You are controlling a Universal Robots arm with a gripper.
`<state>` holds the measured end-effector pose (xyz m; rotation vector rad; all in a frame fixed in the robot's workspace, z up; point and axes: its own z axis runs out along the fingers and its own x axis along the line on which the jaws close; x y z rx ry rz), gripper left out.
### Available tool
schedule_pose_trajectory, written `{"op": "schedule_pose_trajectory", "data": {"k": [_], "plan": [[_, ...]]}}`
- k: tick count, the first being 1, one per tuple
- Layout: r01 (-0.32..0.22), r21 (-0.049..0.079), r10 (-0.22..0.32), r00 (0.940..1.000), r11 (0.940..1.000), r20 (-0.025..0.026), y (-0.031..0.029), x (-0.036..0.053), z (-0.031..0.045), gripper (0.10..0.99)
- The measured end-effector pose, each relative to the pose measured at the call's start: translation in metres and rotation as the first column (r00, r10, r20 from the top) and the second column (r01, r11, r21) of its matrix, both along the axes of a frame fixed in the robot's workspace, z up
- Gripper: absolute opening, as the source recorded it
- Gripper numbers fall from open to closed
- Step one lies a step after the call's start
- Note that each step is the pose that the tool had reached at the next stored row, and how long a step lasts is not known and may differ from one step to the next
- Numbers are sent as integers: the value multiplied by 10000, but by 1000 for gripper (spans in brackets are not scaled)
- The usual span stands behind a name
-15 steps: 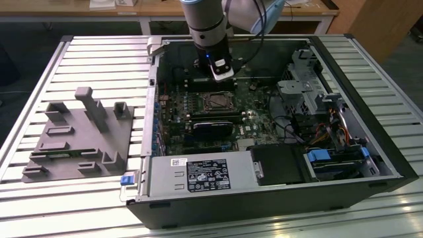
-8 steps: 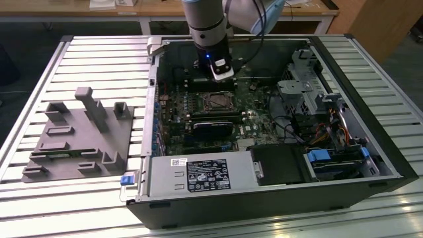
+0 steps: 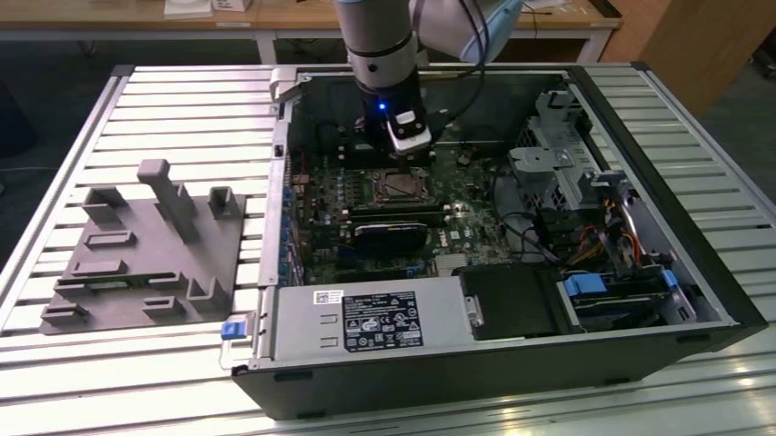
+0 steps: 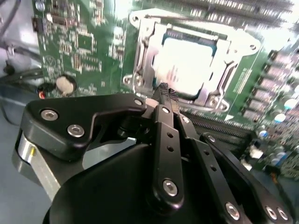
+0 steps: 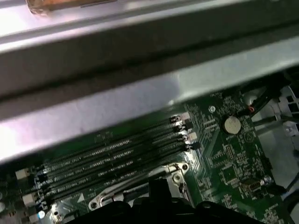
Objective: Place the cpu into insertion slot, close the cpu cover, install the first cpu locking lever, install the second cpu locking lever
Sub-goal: 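Install the first cpu locking lever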
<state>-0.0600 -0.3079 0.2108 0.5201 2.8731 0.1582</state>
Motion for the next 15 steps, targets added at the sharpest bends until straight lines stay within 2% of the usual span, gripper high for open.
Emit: {"op": "schedule_pose_trajectory", "data": {"k": [5,6,7,8,11,12,13,15], "plan": [[0,-322,-1,10000,9995,-27,-71,0,-1,106],[-2,-351,-1,10000,9994,-75,-81,1,-2,106],[-5,-356,-1,9999,9994,-168,-91,3,-4,106],[-10,-357,-1,9995,9994,-307,-100,5,-5,106],[-27,-356,-1,9970,9994,-774,-122,12,-9,106],[-30,-355,-2,9959,9994,-902,-129,15,-11,106],[-32,-358,-4,9948,9994,-1020,-137,17,-11,106],[-32,-363,-12,9927,9993,-1205,-152,23,-14,106]]}}
